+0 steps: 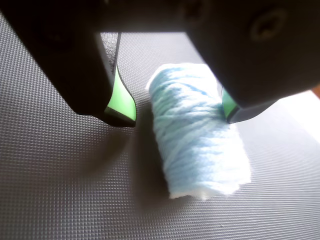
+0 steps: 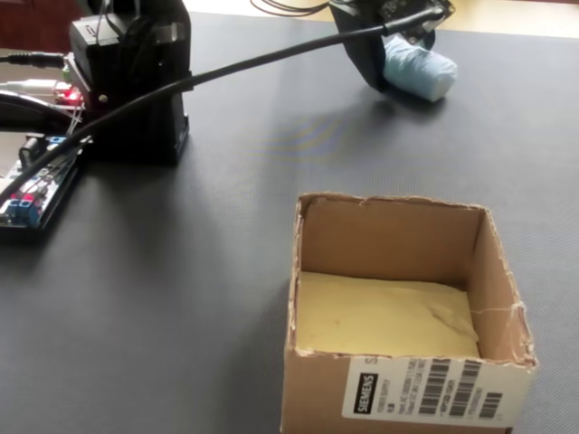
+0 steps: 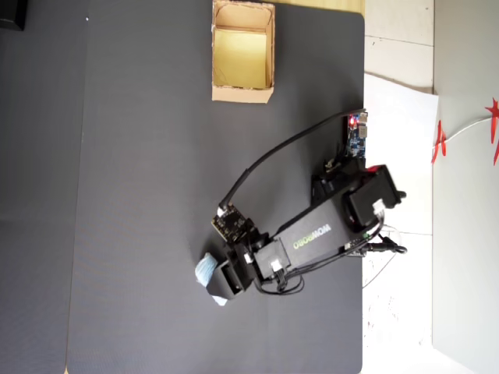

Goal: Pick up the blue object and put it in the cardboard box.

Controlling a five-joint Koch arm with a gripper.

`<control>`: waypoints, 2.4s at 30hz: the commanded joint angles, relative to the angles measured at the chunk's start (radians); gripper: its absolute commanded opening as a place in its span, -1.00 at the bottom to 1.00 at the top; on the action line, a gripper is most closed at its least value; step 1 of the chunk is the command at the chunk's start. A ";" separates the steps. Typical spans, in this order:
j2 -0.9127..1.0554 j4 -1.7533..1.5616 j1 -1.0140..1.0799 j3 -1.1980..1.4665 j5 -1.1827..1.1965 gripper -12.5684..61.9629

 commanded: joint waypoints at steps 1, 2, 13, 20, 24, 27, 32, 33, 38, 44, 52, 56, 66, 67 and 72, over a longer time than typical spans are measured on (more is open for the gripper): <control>0.015 0.000 0.000 -0.078 0.026 0.22; -0.018 0.005 0.002 -0.094 0.026 0.22; -0.123 0.156 0.000 -0.198 0.040 -0.04; -0.126 0.153 0.000 -0.206 -0.008 -0.50; -0.117 0.124 0.000 -0.204 -0.015 -0.50; -0.089 0.101 0.003 -0.199 -0.023 -0.50; 0.000 -0.020 0.028 -0.153 -0.057 -0.51; 0.017 -0.035 0.035 -0.144 -0.063 -0.51; 0.110 -0.133 0.078 -0.089 -0.092 -0.51; 0.270 -0.255 0.163 0.052 -0.117 -0.50; 0.612 -0.371 0.413 0.328 -0.117 -0.51; 0.782 -0.431 0.591 0.434 -0.150 -0.50; 0.930 -0.426 0.877 0.440 -0.325 -0.50; 0.930 -0.422 0.914 0.440 -0.330 -0.50; 0.927 -0.396 1.046 0.417 -0.408 -0.50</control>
